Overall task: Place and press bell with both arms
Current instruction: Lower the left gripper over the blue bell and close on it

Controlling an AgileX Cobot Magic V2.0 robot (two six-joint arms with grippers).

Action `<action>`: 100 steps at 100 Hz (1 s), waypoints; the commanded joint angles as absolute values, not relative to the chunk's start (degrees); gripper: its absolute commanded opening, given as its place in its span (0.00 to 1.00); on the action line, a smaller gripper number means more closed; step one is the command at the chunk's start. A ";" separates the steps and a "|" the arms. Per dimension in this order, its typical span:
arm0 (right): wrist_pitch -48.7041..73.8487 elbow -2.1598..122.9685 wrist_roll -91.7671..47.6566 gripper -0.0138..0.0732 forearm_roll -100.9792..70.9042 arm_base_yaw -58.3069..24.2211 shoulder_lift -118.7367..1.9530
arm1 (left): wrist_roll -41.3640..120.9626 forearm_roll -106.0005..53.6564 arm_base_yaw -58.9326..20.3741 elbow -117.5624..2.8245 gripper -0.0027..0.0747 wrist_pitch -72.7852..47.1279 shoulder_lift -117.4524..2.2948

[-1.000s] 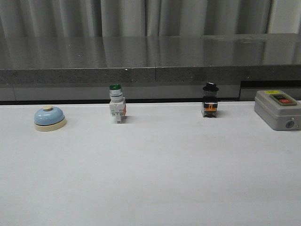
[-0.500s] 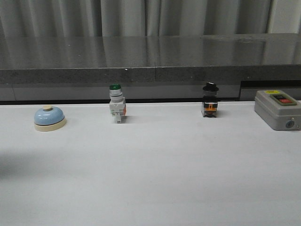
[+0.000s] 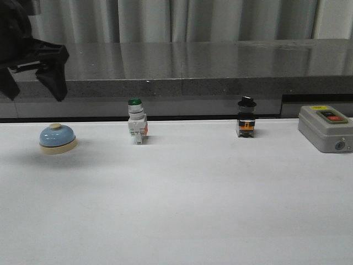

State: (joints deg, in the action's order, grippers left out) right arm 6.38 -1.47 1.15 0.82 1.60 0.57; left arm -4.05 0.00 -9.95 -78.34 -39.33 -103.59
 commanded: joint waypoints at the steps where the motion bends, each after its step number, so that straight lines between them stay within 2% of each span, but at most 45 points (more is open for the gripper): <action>1: 2.00 -0.69 0.85 0.08 1.34 1.79 1.33 | -3.62 -0.73 -10.22 -83.15 0.82 -39.98 -104.21; 34: 2.00 -0.69 0.85 0.08 1.34 1.79 1.33 | -3.62 -0.43 -10.22 -89.10 0.82 -42.63 -112.85; 76: 2.00 -0.69 0.85 0.08 1.34 1.79 1.33 | -3.52 -0.54 -10.22 -89.36 0.81 -40.74 -117.18; 84: 2.00 -0.69 0.85 0.08 1.34 1.79 1.33 | -3.52 -0.54 -10.22 -89.36 0.75 -40.86 -117.33; 100: 2.00 -0.69 0.85 0.08 1.34 1.79 1.33 | -3.52 -0.54 -10.22 -89.36 0.50 -40.63 -117.33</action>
